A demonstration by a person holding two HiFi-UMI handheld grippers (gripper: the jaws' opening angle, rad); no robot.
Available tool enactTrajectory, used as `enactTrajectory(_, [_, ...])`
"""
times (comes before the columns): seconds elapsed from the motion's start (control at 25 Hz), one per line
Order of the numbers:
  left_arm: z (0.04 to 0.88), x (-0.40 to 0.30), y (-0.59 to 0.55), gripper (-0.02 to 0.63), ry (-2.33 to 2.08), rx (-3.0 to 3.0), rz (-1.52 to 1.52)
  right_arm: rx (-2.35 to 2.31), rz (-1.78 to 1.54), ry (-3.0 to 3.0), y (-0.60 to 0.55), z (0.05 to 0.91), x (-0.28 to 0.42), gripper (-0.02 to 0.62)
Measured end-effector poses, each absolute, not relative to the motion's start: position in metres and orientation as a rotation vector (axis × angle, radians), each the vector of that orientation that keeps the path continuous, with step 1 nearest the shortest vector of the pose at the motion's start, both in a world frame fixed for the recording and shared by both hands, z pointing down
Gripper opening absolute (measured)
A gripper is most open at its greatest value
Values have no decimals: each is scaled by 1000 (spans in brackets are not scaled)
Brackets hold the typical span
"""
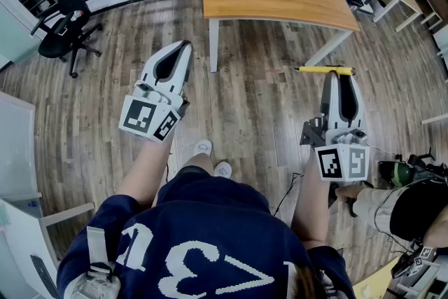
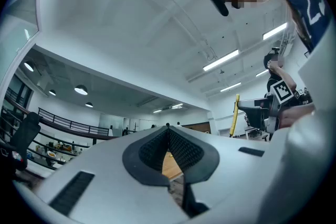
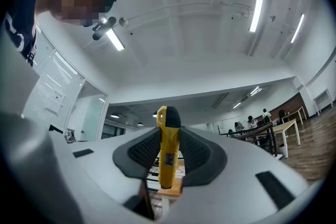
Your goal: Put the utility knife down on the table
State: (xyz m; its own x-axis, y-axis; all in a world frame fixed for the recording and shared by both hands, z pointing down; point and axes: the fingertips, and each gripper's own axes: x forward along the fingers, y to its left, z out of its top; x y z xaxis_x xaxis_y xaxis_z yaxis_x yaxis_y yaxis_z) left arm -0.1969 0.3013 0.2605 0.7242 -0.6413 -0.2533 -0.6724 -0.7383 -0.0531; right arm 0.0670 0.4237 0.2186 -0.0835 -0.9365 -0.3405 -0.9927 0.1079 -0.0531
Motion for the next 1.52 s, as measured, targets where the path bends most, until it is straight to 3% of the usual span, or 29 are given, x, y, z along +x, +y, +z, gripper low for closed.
enactTrajectory(0.6, [264, -189, 275, 17, 1062, -2809, 333, -1892, 219, 2094, 397, 220, 73, 120])
enactTrajectory(1.52, [237, -153, 0, 15, 894, -2842, 403, -1931, 310, 2018, 153, 189, 79, 115])
